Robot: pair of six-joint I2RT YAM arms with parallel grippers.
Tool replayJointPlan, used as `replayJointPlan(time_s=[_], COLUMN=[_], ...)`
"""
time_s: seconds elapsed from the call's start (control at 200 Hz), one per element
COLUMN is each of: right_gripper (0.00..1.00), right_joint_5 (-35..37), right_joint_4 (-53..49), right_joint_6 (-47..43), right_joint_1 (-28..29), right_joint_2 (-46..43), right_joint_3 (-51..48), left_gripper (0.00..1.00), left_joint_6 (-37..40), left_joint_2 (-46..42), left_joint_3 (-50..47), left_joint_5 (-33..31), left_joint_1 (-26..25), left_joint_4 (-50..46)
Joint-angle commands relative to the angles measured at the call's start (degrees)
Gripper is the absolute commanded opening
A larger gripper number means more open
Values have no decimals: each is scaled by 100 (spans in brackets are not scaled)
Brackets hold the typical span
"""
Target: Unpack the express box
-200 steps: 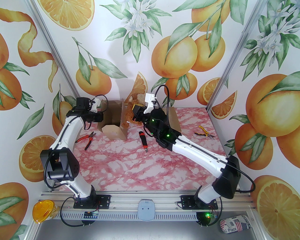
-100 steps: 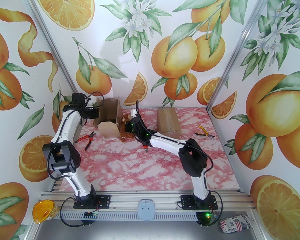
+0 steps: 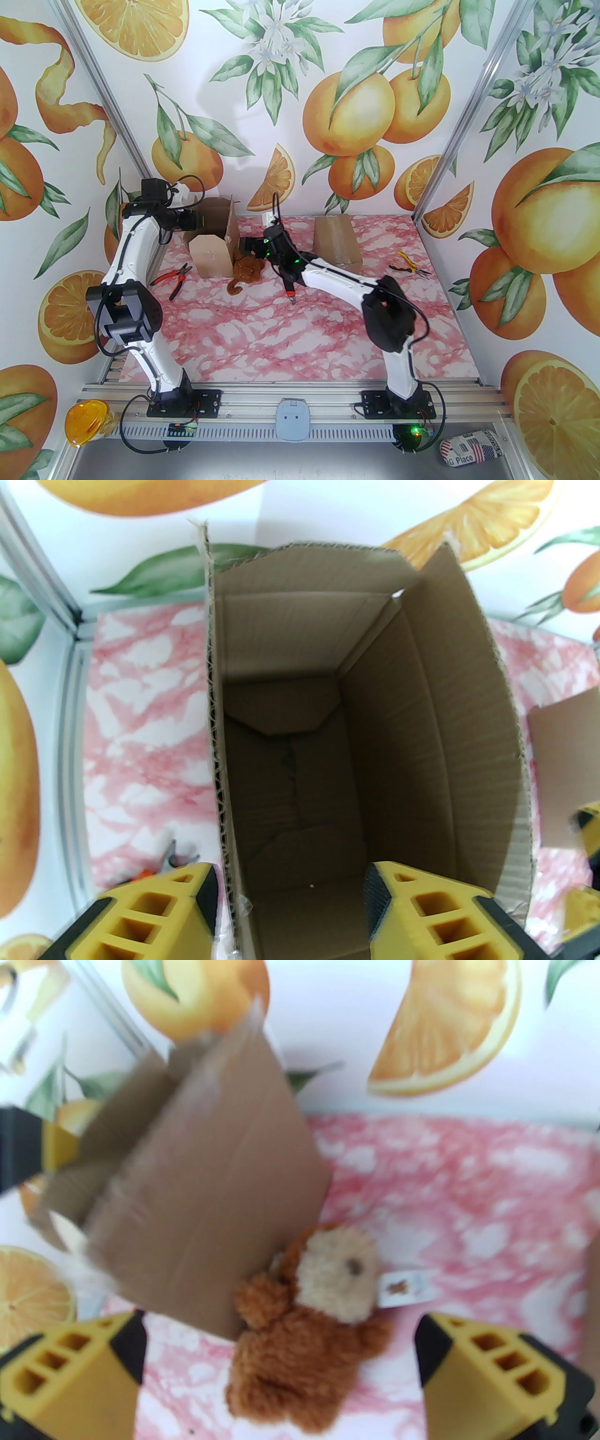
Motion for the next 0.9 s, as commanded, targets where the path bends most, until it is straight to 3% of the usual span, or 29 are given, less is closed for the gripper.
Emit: replayJointPlan(time_s=[0.0, 0.195, 0.435, 0.595, 0.746, 0.896], right_gripper=[100, 100, 100, 100, 100, 100], right_joint_5=[50, -181, -1131, -1411, -1699, -2477], right_joint_4=[-555, -1775, -1683, -1893, -1882, -1888], right_joint_6=[-584, -524, -54, -109, -197, -110], right_joint_1=[-307, -1497, -2995, -3367, -3597, -3865], right_joint_2=[-1105, -2085, -2466, -2273, -2050, -1734], right_joint_3=[-129, -534, -1595, -1682, -1771, -1784], left_gripper=[70, 77, 78, 78, 78, 78], left_joint_6=[-310, -911, -1651, -2096, -2561, -3117], left_joint_2=[-695, -1143, -925, -246, 543, 1211], left_joint_3=[359, 562, 492, 511, 535, 527], left_joint_5=[-187, -88, -282, -493, -223, 154], left_joint_1=[-148, -893, -2924, -3903, -4318, -4564], left_joint_4=[138, 105, 496, 1014, 1466, 2088])
